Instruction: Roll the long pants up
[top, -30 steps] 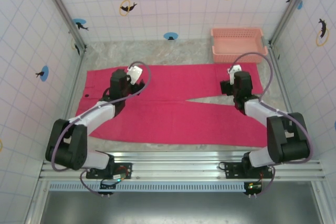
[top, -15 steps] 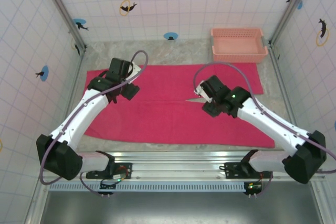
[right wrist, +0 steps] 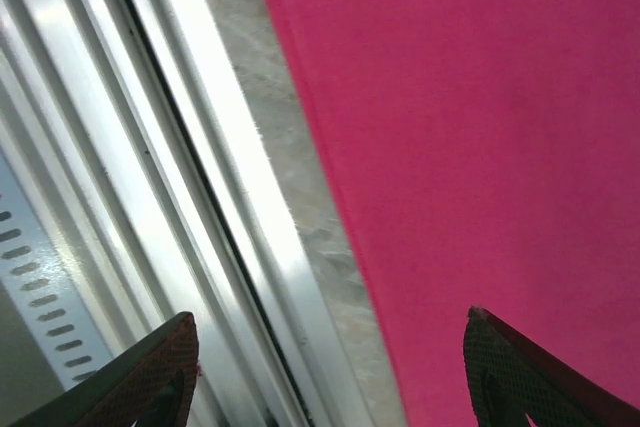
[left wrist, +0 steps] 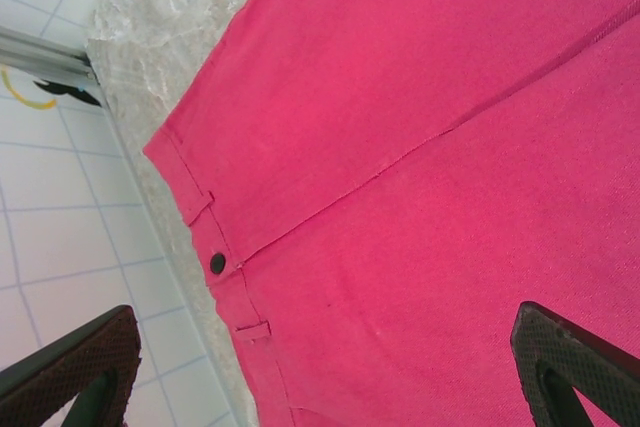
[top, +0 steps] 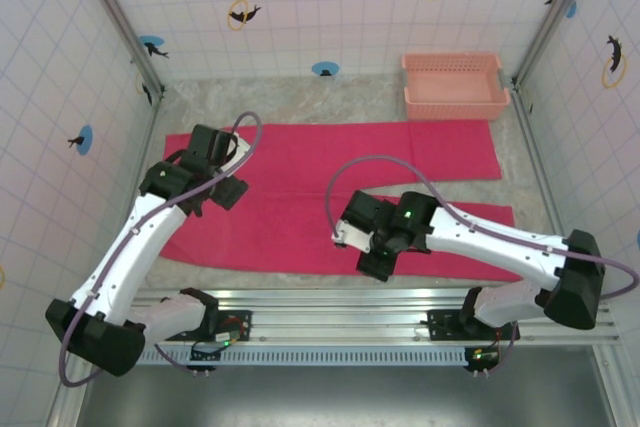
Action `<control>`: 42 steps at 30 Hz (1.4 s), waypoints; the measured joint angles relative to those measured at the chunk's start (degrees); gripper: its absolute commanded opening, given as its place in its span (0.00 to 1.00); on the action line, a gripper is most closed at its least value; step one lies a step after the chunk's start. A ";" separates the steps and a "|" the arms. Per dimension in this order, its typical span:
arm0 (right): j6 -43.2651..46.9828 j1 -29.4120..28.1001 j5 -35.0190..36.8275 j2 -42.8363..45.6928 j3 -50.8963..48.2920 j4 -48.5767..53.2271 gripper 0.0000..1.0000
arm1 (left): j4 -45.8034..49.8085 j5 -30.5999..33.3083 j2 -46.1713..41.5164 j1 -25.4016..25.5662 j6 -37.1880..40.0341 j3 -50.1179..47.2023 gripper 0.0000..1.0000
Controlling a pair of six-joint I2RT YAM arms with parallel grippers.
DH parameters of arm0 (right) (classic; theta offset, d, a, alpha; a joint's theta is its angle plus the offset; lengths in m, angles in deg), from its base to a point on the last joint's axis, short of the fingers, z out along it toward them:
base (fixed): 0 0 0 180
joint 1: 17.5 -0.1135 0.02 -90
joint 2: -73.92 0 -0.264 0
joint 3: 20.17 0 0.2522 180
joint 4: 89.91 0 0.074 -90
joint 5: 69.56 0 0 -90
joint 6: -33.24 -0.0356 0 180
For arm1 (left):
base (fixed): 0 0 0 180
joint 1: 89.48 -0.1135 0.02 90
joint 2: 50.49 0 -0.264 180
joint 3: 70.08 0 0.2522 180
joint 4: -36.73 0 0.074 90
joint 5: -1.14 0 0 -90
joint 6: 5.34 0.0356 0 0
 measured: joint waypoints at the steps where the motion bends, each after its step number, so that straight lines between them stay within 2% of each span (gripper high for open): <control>1: -0.66 -0.33 -0.87 -0.94 -0.87 -1.11 0.70 | 0.13 -0.02 0.31 0.00 -0.02 0.00 0.98; 7: -4.48 -0.50 -4.13 -3.80 -9.64 -10.34 0.68 | 0.31 -0.44 1.99 0.00 0.00 0.83 0.97; 11: -5.66 -0.50 -4.26 -6.29 -13.94 -15.39 0.67 | 0.26 -0.68 2.54 0.00 0.02 1.81 0.98; 14: -5.97 -0.50 -3.48 -8.24 -15.54 -18.29 0.62 | 0.24 -0.87 3.26 0.00 0.07 2.36 0.97; 19: -5.92 -0.44 -0.20 -11.04 -15.45 -20.15 0.62 | 0.26 -1.07 3.80 0.00 0.09 2.51 0.97; 26: -5.79 -0.17 3.89 -15.93 -11.93 -20.90 0.55 | 0.31 -1.09 3.41 0.00 0.13 2.49 0.97; 28: -5.90 -0.17 4.70 -16.74 -11.47 -21.27 0.50 | 0.26 -1.09 2.67 0.00 0.17 2.21 0.97; 30: -6.08 -0.15 5.07 -17.27 -10.97 -21.42 0.41 | 0.24 -1.11 1.60 0.00 0.22 1.55 0.97; 33: -6.12 -0.04 4.94 -18.64 -9.62 -21.24 0.16 | 0.22 -1.31 -0.02 0.00 0.24 0.37 0.97; 35: -6.32 -0.02 5.33 -19.65 -8.59 -21.16 0.07 | 0.20 -1.62 -1.03 0.00 0.24 -0.61 0.98; 38: -5.79 0.48 5.99 -19.82 -8.07 -21.14 0.01 | 0.31 -3.15 -2.32 0.00 0.46 -2.10 0.97; 42: -4.90 1.29 6.19 -17.66 -6.51 -18.08 0.00 | 0.61 -5.33 -4.13 0.00 1.38 -4.50 0.98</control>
